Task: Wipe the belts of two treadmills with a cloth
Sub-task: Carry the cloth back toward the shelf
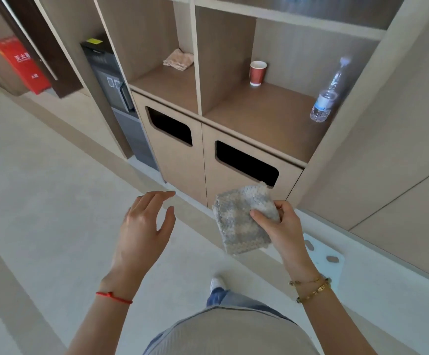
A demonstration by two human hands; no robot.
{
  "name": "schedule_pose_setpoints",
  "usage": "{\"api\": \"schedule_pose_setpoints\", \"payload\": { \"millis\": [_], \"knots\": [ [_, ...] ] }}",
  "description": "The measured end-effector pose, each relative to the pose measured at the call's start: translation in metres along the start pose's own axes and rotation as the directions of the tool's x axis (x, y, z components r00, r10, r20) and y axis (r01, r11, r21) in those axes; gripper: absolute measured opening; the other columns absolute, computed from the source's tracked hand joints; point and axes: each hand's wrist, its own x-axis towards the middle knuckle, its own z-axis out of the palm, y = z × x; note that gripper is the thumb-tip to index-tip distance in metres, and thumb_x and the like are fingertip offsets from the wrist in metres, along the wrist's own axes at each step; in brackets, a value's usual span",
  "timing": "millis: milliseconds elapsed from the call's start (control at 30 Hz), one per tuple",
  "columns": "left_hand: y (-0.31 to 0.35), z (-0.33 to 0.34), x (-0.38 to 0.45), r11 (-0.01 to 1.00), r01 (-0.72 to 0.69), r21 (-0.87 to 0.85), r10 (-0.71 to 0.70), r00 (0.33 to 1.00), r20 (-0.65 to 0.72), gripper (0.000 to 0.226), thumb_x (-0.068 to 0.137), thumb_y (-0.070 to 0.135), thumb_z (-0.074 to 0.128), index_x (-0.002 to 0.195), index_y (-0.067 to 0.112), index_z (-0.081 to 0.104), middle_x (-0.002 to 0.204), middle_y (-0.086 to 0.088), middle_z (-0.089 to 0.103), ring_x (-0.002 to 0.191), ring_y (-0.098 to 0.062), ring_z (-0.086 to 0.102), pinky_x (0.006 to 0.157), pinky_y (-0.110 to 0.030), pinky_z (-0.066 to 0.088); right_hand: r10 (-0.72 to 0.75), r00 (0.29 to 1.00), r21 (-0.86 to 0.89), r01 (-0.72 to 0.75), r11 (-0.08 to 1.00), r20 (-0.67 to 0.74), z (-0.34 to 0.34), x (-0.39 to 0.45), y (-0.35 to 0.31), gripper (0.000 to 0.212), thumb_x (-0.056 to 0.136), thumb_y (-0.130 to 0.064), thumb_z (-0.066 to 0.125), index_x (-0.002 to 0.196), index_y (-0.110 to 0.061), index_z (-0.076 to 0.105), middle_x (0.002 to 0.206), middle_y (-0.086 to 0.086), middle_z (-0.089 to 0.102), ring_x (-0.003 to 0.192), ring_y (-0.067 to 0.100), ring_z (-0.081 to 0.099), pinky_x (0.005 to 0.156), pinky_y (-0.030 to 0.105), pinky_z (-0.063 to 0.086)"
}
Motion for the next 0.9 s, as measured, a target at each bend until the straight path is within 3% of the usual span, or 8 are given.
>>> {"api": "schedule_pose_setpoints", "payload": {
  "millis": [233,433,633,900],
  "knots": [
    [0.001,0.053,0.14,0.996,-0.058,-0.062,0.062,0.996,0.07,0.028,0.095,0.009,0.063,0.123,0.008,0.068,0.116,-0.006,0.069,0.11,-0.027,0.063,0.089,-0.044,0.057,0.06,0.986,0.074,-0.048,0.996,-0.158,0.013,0.158,-0.055,0.043,0.081,-0.024,0.079,0.113,-0.005,0.059,0.102,0.003,0.067,0.09,0.013,0.067,0.065,0.021,0.052],
    [-0.009,0.1,0.232,0.98,-0.142,-0.139,0.161,0.977,0.137,0.03,0.094,0.005,0.063,0.123,0.007,0.067,0.115,-0.008,0.069,0.107,-0.027,0.064,0.091,-0.047,0.056,0.106,0.933,0.092,-0.078,0.993,-0.345,0.024,0.275,-0.069,0.046,0.08,-0.023,0.079,0.116,-0.005,0.056,0.103,0.002,0.064,0.081,0.006,0.061,0.053,0.008,0.044],
    [-0.026,0.136,0.307,0.949,-0.245,-0.197,0.285,0.936,0.206,0.03,0.092,0.003,0.065,0.121,0.008,0.068,0.112,-0.006,0.07,0.102,-0.028,0.065,0.087,-0.046,0.056,0.201,0.852,0.073,-0.19,0.979,-0.484,0.043,0.365,-0.059,0.052,0.081,-0.028,0.079,0.122,-0.005,0.055,0.112,0.006,0.064,0.092,0.016,0.059,0.075,0.023,0.046],
    [-0.056,0.166,0.386,0.905,-0.343,-0.253,0.411,0.86,0.301,0.031,0.092,0.006,0.064,0.123,0.011,0.068,0.111,-0.005,0.067,0.097,-0.025,0.065,0.082,-0.045,0.057,0.263,0.738,0.047,-0.3,0.953,-0.621,0.074,0.426,-0.042,0.051,0.083,-0.026,0.076,0.119,-0.004,0.048,0.099,0.004,0.054,0.088,0.021,0.053,0.078,0.029,0.046]
  ]
}}
